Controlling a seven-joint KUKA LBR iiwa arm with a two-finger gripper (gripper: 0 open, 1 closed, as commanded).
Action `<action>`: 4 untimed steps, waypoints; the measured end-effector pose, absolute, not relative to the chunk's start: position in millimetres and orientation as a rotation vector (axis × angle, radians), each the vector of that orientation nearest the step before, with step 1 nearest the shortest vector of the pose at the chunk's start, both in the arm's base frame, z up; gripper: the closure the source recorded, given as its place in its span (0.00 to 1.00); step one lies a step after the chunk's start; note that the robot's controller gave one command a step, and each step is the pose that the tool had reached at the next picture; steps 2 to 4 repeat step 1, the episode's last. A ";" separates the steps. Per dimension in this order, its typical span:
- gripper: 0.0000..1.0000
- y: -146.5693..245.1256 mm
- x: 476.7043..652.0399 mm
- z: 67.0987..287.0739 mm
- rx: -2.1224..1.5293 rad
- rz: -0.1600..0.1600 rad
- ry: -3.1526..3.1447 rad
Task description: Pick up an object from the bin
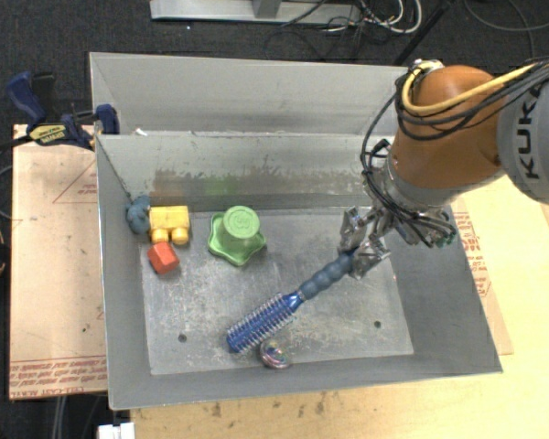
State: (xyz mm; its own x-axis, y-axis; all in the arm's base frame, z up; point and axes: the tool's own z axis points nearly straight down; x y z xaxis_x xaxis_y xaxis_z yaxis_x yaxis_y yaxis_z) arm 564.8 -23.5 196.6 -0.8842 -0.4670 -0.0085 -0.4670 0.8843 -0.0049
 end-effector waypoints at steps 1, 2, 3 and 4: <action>1.00 -42.5 544.3 288.3 -1.325 -0.004 2.842; 1.00 -42.5 544.3 288.3 -1.325 -0.004 2.842; 1.00 -42.5 544.3 288.3 -1.325 -0.004 2.842; 1.00 -42.5 544.3 288.3 -1.325 -0.004 2.842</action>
Offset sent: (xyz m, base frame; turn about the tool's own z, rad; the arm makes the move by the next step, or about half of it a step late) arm -0.0219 -0.0189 0.0910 -0.3911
